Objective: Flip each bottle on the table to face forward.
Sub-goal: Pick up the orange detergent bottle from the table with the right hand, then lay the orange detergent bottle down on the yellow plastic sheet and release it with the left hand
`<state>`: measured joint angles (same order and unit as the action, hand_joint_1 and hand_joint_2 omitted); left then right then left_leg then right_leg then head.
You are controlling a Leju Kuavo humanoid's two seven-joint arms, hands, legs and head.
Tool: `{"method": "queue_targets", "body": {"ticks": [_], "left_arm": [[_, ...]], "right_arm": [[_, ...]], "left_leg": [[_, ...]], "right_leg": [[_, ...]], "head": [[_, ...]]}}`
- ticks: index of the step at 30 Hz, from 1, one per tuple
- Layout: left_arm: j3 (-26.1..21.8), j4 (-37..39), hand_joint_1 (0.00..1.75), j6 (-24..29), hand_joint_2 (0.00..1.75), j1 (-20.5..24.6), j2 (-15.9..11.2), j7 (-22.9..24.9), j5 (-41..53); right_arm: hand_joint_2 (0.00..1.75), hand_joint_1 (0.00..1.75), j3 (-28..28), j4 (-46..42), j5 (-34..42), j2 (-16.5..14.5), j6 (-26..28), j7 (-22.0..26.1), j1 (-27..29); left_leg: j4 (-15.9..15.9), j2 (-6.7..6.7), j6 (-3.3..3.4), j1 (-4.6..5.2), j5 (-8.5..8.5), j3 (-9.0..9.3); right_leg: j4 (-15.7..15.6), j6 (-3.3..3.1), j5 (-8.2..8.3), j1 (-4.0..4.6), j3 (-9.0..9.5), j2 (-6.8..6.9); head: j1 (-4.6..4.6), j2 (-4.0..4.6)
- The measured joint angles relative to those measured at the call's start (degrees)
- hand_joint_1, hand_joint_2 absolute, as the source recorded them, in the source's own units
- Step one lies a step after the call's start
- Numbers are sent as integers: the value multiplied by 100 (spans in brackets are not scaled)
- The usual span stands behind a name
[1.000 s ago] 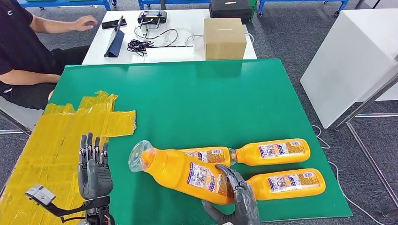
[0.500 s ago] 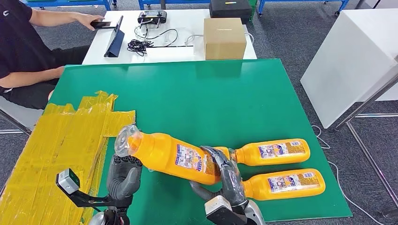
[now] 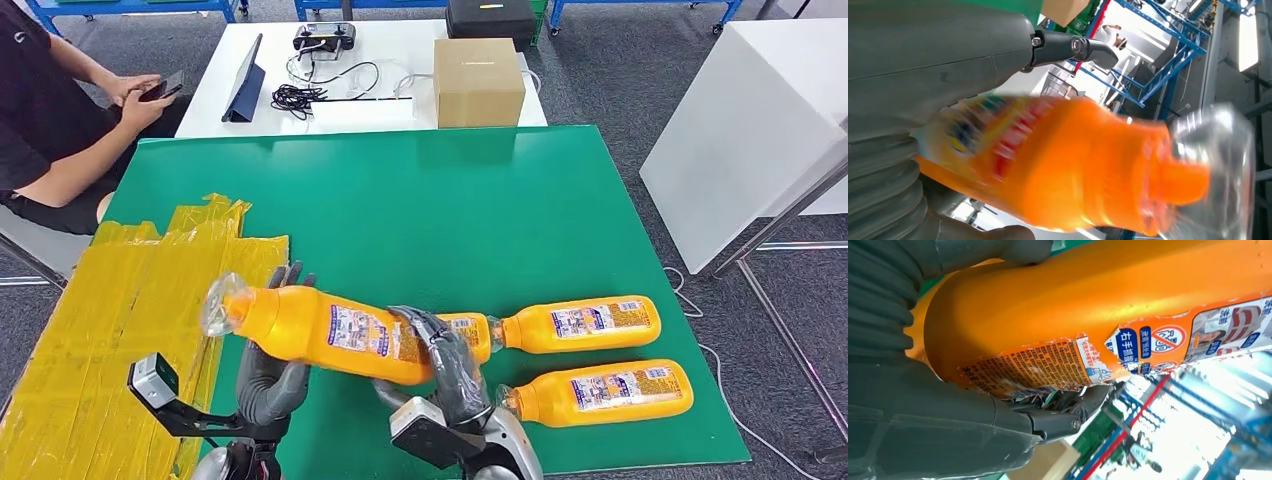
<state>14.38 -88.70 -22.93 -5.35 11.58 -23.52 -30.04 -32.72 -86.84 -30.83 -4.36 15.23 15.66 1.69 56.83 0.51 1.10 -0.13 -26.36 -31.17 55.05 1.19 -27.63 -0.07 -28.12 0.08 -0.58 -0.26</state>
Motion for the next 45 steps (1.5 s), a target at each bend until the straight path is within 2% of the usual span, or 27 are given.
{"method": "queue_targets", "body": {"ticks": [5,12,17,18,21,22,44,45], "left_arm": [[-4,8,0,19,175,18,-12,4,3],[-66,20,0,138,175,26,-40,5,125],[-150,32,0,140,175,23,-60,4,134],[-162,33,23,140,175,23,-62,4,134],[-192,40,154,138,175,23,-67,4,137],[-201,43,175,134,175,22,-68,0,151],[-366,154,175,152,175,18,-69,-252,557],[-370,156,175,162,175,18,-69,-271,586]], "right_arm": [[175,175,-161,294,-165,-52,-93,-182,-160],[175,175,-441,700,-695,-91,-267,-725,-481],[175,175,-609,959,-780,-134,-303,-824,-670],[175,175,-628,990,-781,-139,-304,-826,-693],[175,175,-675,1058,-781,-148,-321,-829,-747],[175,175,-686,1076,-778,-149,-332,-830,-765],[175,175,-763,1230,-713,-150,-416,-895,-814],[175,141,-763,1233,-711,-150,-410,-896,-812]], "left_leg": [[0,0,0,0,0,0],[0,-1,0,0,0,0],[0,0,0,-1,0,-1],[0,0,0,-1,1,-1],[0,-1,0,0,0,-1],[0,-1,0,0,0,-1],[0,-1,0,0,0,-1],[0,-1,0,0,0,-1]], "right_leg": [[0,0,0,0,0,0],[0,0,0,1,-2,0],[0,0,0,1,-2,0],[1,0,0,1,-2,0],[1,0,0,0,-2,0],[1,0,0,0,-2,0],[1,0,0,0,-4,0],[1,0,0,0,-4,0]], "head": [[0,0],[0,0],[0,0],[0,0],[0,0],[0,0],[-1,0],[-1,0]]}}
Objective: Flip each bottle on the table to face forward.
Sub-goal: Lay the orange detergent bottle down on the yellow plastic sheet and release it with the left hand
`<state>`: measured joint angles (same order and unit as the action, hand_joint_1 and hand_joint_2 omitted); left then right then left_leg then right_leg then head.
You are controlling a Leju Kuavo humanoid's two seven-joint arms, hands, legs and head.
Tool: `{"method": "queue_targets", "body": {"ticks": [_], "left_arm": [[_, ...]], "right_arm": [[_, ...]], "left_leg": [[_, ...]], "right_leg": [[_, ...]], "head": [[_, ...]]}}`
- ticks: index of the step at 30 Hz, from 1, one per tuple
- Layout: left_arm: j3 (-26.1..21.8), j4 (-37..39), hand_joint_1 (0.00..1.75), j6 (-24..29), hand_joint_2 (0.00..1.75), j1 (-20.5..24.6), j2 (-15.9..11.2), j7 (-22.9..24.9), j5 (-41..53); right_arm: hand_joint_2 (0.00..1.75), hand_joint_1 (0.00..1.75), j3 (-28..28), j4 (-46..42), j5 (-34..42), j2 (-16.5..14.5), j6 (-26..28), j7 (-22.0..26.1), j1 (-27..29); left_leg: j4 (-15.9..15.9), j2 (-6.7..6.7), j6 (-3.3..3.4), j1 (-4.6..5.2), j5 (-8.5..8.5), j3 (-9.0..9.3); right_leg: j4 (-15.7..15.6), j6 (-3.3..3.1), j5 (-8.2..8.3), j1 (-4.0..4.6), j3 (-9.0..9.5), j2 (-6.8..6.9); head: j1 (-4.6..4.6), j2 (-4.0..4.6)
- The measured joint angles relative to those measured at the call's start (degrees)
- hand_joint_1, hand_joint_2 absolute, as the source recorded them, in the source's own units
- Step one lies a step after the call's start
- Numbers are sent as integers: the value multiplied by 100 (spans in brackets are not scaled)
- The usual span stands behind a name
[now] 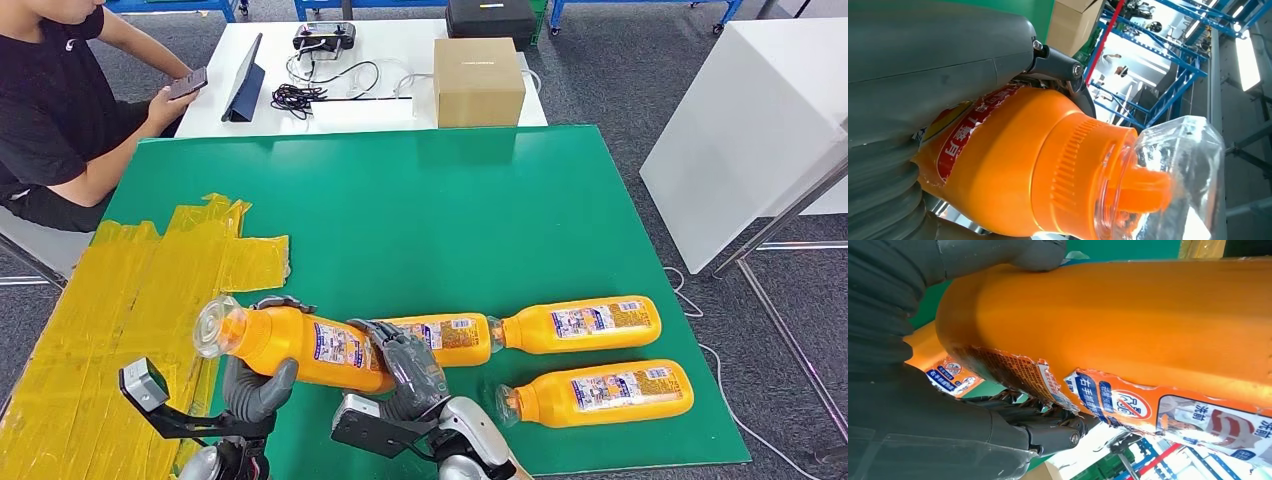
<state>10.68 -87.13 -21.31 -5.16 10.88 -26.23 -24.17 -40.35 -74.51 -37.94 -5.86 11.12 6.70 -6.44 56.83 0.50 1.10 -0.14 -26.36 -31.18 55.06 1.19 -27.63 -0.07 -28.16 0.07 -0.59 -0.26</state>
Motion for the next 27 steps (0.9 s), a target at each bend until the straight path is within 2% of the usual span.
{"method": "queue_targets", "body": {"ticks": [1,3,4,5,10,17,19,21,24,27], "left_arm": [[-5,1,175,13,175,0,1,-24,34],[-20,2,175,81,175,0,3,-91,125],[-33,2,175,141,175,1,5,-135,187],[-55,1,175,238,175,1,10,-189,268],[-349,-177,175,972,175,-12,22,-500,904],[-1002,-798,175,2009,175,-41,-12,-765,2200],[-1130,-921,175,2286,175,-42,-22,-839,2513],[-1216,-1028,175,2810,175,-39,-28,-939,3104],[-1263,-1155,175,3550,175,-31,-38,-989,3983],[-1271,-1207,175,3756,175,-22,-43,-967,4228]], "right_arm": [[175,97,1,2,0,0,19,2,4],[87,10,7,0,-7,1,118,25,28],[44,0,15,-5,-14,2,202,55,56],[0,0,34,-24,-33,3,321,98,104],[0,0,308,-486,-295,53,1005,241,536],[0,0,841,-1469,-553,351,1446,105,1184],[87,0,919,-1633,-610,413,1464,43,1283],[175,0,970,-1765,-676,462,1462,-43,1354],[175,0,1042,-1916,-710,532,1427,-141,1416],[175,0,1096,-1985,-682,575,1355,-166,1439]], "left_leg": [[0,0,0,0,0,0],[0,0,0,0,0,0],[0,1,0,0,0,0],[0,1,0,0,0,0],[0,1,0,0,0,-2],[0,0,0,0,-1,-3],[0,0,0,0,0,-2],[0,1,0,0,0,-1],[0,1,0,0,0,0],[0,0,0,0,0,0]], "right_leg": [[0,0,0,0,0,0],[0,0,0,0,0,0],[0,0,0,0,0,0],[0,0,0,0,0,0],[0,0,0,0,-1,1],[0,0,0,0,-2,0],[0,0,0,0,-1,0],[0,0,0,0,-1,0],[0,0,0,0,0,0],[0,0,0,0,0,0]], "head": [[1,0],[1,0],[1,0],[0,0],[1,0],[0,0],[0,0],[0,0],[0,0],[0,0]]}}
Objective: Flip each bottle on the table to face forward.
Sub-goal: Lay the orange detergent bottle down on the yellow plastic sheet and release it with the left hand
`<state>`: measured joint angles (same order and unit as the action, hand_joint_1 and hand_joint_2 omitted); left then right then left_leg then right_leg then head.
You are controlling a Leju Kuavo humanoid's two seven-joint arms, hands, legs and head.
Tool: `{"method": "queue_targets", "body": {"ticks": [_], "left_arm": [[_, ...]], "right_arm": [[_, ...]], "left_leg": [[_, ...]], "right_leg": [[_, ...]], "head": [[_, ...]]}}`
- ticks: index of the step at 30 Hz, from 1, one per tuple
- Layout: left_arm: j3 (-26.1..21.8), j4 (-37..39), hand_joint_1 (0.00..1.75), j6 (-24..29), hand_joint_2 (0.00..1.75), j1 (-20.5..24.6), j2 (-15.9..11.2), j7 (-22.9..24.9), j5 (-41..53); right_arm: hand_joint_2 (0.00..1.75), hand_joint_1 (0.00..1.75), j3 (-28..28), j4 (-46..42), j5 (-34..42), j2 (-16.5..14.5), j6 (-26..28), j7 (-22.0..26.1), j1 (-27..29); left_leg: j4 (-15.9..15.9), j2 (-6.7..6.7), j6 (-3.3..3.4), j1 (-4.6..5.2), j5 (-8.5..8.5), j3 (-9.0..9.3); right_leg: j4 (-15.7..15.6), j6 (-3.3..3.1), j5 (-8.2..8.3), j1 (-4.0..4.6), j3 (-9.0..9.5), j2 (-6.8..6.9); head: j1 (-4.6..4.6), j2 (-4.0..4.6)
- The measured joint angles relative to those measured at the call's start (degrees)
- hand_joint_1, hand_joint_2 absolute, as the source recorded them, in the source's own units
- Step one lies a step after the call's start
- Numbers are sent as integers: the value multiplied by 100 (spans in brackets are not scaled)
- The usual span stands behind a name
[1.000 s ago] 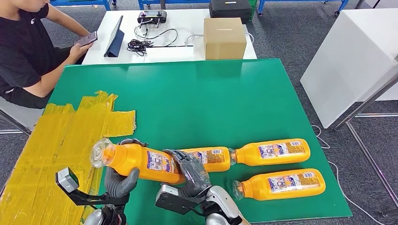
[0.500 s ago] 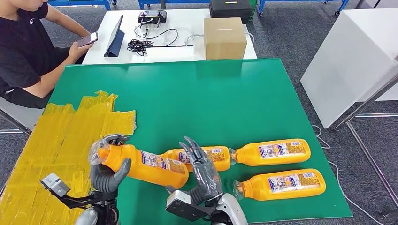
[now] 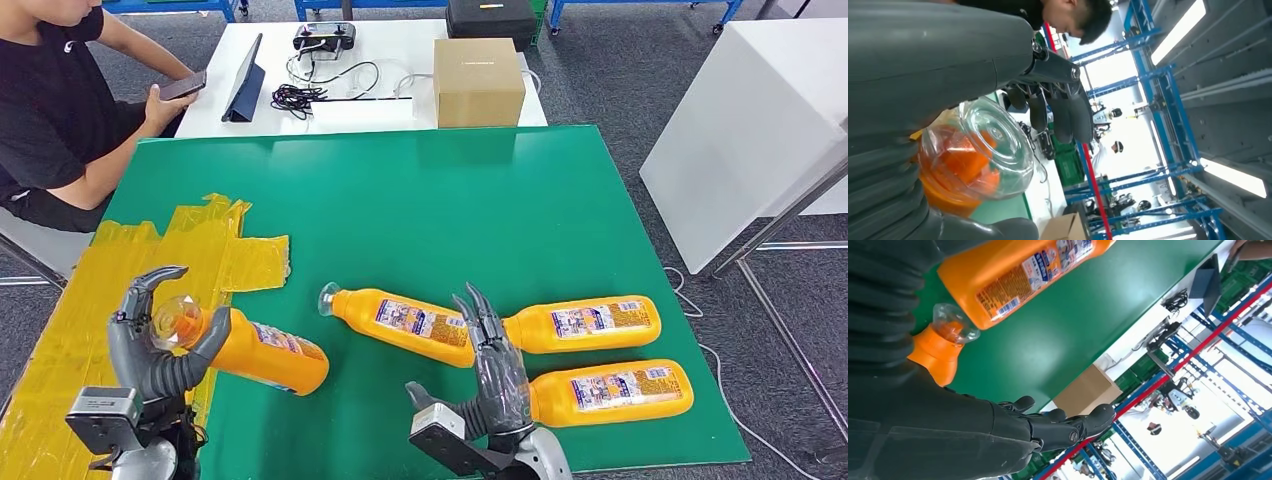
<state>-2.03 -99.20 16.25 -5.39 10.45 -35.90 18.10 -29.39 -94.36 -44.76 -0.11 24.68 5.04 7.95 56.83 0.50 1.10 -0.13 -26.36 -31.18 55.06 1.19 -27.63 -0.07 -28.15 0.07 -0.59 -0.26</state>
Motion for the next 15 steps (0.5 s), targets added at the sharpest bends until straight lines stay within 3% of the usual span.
{"method": "queue_targets", "body": {"ticks": [9,14,15], "left_arm": [[-4,-5,175,161,175,38,-8,54,247],[7,6,175,720,175,122,-9,262,839],[6,21,137,910,175,159,-10,318,1001]], "right_arm": [[175,0,38,-23,8,57,-14,-14,19],[175,0,50,-35,-24,62,-92,-62,24],[175,0,49,-37,-33,62,-106,-72,25]], "left_leg": [[0,0,0,0,0,0],[0,0,0,0,0,0],[0,1,0,0,0,0]], "right_leg": [[0,0,0,0,-1,0],[0,0,0,0,0,0],[0,0,0,0,0,0]], "head": [[0,0],[0,0],[0,0]]}}
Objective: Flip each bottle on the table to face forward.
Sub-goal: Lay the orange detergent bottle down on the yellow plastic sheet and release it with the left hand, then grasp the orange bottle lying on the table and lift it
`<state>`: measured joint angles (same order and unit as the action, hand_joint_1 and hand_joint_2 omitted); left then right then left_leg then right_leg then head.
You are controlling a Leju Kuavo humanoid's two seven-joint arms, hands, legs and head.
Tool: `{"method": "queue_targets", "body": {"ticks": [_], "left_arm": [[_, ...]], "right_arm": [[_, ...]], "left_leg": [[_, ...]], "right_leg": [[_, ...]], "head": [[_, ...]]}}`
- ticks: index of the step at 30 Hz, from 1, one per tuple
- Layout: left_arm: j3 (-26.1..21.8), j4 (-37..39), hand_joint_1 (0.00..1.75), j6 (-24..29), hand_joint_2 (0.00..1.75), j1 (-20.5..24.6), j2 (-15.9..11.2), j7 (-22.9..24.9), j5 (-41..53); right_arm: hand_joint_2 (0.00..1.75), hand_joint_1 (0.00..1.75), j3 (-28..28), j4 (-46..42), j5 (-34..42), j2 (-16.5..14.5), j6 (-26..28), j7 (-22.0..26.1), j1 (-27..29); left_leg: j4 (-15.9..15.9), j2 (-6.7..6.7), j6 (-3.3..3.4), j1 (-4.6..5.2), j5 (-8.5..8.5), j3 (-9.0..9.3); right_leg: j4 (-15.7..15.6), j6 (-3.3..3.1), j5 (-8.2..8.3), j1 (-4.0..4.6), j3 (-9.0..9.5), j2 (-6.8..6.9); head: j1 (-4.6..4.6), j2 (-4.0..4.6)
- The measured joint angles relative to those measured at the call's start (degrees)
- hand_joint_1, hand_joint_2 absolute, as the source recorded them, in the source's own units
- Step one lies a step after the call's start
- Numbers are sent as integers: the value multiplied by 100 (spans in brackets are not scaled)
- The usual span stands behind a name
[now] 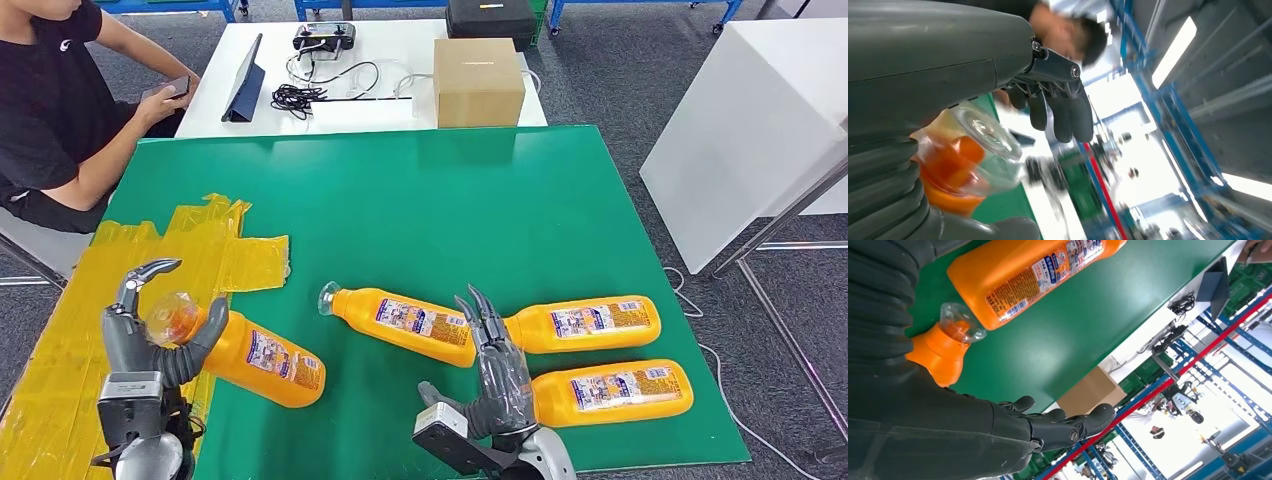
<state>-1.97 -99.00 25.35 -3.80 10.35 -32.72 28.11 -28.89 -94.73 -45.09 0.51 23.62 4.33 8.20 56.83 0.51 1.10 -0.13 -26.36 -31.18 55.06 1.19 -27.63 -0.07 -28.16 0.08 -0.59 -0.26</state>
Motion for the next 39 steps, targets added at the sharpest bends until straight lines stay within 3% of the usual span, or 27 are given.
{"method": "queue_targets", "body": {"ticks": [3,4,8,10,13,18,21,24,32,35,39], "left_arm": [[-12,76,6,507,175,136,-10,200,475],[-30,106,0,695,175,186,-8,321,755],[-562,179,0,1377,0,567,235,536,3060],[-1131,174,0,1438,0,897,421,247,3918],[-2029,186,0,1464,0,1437,541,-21,4343],[-2889,371,0,1476,0,1972,569,-119,4272],[-3069,687,0,1476,0,2218,581,-57,3524],[-2896,949,0,1476,0,2249,535,242,2716],[-2466,1207,0,1471,0,2204,398,452,2201],[-1936,1154,0,1225,0,1956,249,653,849],[-1029,795,0,265,0,1479,94,719,-897]], "right_arm": [[175,0,-6,0,-9,-1,-8,-23,0],[175,0,-10,0,-9,-1,-17,-34,-1],[175,0,-63,8,6,-2,-175,-56,-39],[175,0,-116,33,44,-3,-286,-9,-100],[175,0,-207,107,127,-3,-400,86,-213],[175,0,-303,224,173,-11,-414,114,-356],[175,0,-354,274,128,-13,-394,22,-390],[175,0,-356,304,15,-13,-329,-115,-373],[175,0,-354,331,-98,-9,-263,-240,-339],[175,0,-319,331,-451,30,-116,-600,-247],[175,0,-114,323,-1047,249,-123,-1235,-119]], "left_leg": [[0,1,0,0,0,0],[0,0,0,0,0,0],[0,2,2,0,3,-2],[0,0,4,0,4,-1],[0,-7,4,0,4,6],[1,5,2,-6,6,3],[0,1,2,-6,6,2],[1,1,2,-5,6,-1],[2,-2,2,0,5,-1],[3,0,2,0,5,-1],[2,4,3,-1,5,-9]], "right_leg": [[0,0,0,0,2,0],[0,0,0,0,2,0],[1,1,1,0,4,1],[2,2,2,0,5,0],[2,4,5,1,5,-5],[2,4,4,3,2,4],[3,4,4,2,2,2],[3,5,4,1,1,3],[2,5,5,-2,-1,1],[2,5,4,-1,-1,2],[1,5,4,-1,-4,4]], "head": [[0,0],[0,0],[-1,0],[-1,0],[1,0],[-1,0],[0,0],[-1,0],[-1,0],[1,0],[-1,0]]}}
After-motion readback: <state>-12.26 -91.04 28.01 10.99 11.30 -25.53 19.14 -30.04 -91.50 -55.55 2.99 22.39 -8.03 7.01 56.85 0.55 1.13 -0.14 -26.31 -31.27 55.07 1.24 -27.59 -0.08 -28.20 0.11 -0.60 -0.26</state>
